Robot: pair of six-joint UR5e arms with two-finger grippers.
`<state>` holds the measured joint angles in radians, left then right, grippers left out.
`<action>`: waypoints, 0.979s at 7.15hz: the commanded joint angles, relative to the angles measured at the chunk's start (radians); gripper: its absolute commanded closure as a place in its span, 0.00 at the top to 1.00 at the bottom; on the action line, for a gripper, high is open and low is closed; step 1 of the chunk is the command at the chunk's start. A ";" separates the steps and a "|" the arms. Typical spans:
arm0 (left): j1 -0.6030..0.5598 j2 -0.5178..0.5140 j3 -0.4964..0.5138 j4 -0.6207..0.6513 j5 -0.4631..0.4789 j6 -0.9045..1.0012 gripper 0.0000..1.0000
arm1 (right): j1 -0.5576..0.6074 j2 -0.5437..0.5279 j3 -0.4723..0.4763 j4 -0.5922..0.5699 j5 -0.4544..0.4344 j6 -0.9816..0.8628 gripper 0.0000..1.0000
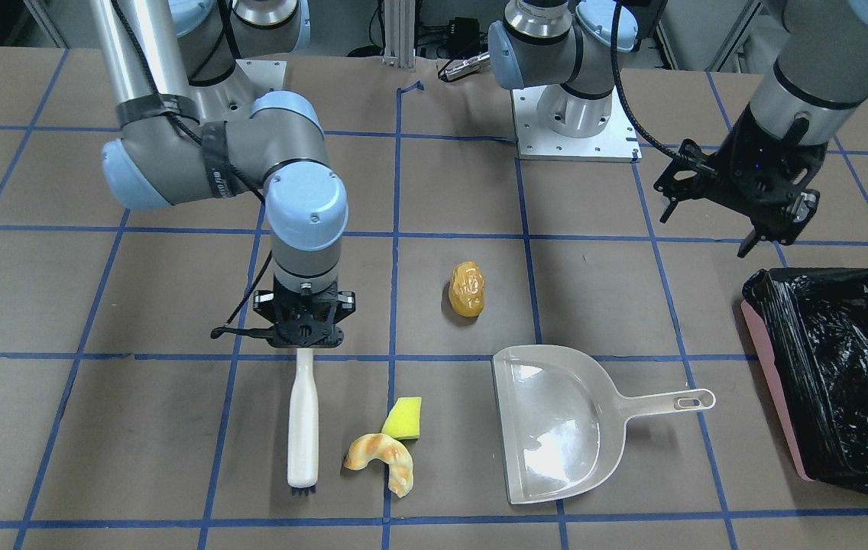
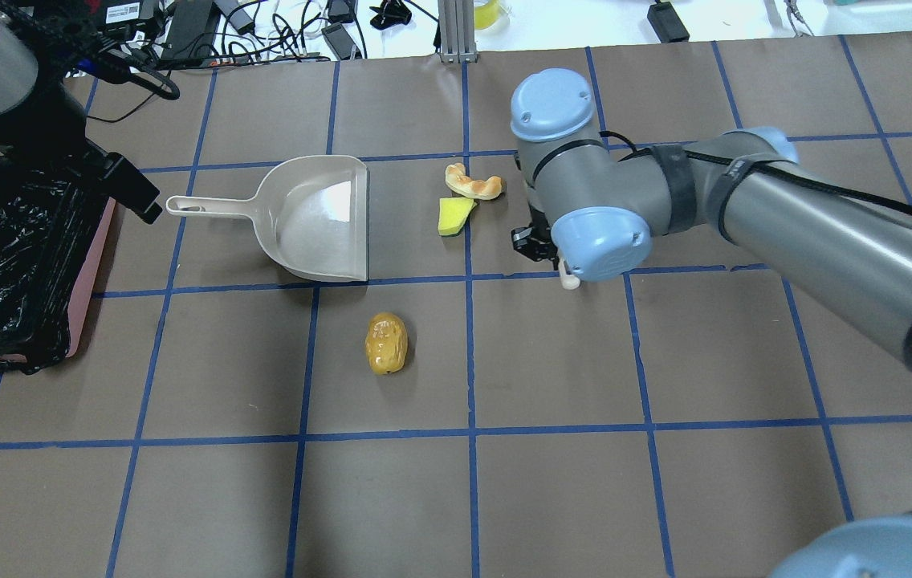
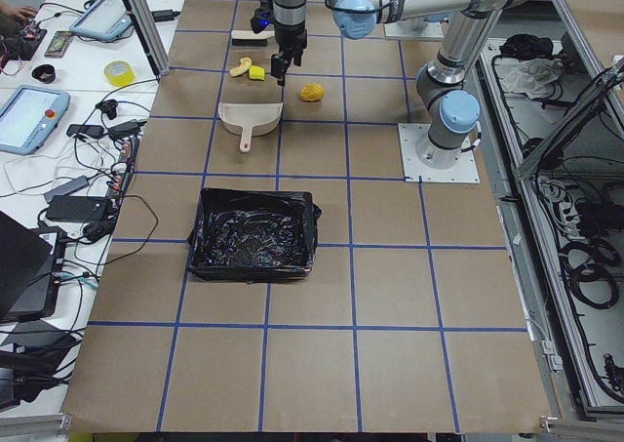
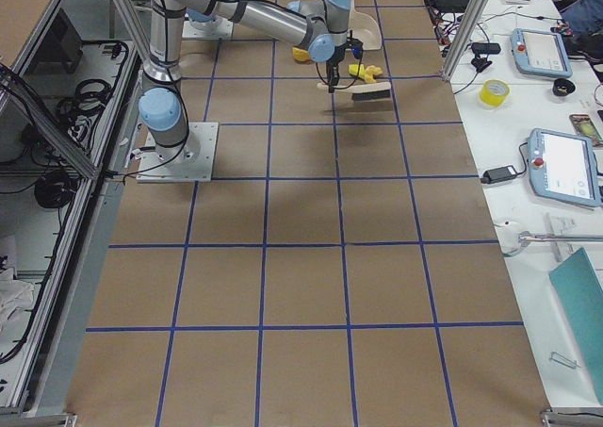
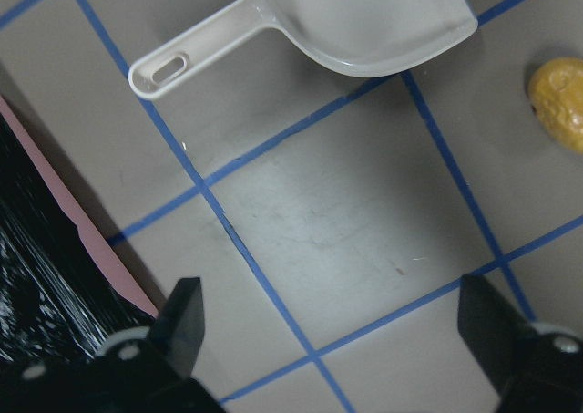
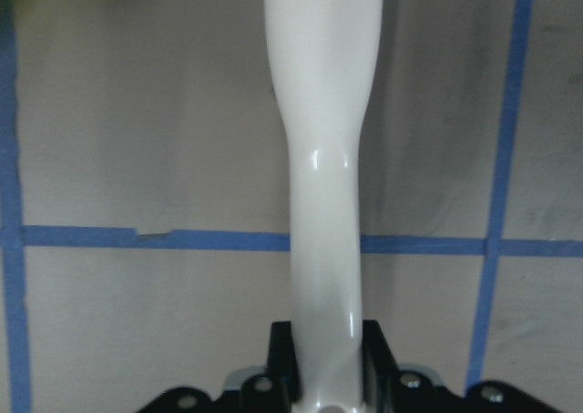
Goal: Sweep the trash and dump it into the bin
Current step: 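Sweep the sponge and crust into the dustpan with the right gripper's brush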
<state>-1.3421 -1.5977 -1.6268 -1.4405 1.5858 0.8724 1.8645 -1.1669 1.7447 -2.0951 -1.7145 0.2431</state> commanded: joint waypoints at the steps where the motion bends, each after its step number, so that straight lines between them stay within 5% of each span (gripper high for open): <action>1: 0.006 -0.150 0.054 0.084 0.014 0.401 1.00 | 0.083 0.039 -0.042 -0.006 0.108 0.123 0.00; 3: 0.008 -0.264 0.059 0.219 0.051 0.684 1.00 | 0.194 0.148 -0.198 0.006 0.139 0.151 0.00; 7: 0.006 -0.360 0.085 0.278 0.042 0.783 0.98 | 0.340 0.266 -0.408 0.006 0.274 0.215 0.00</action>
<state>-1.3356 -1.9387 -1.5499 -1.1682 1.6324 1.6462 2.1715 -0.9165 1.3865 -2.0892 -1.4863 0.4388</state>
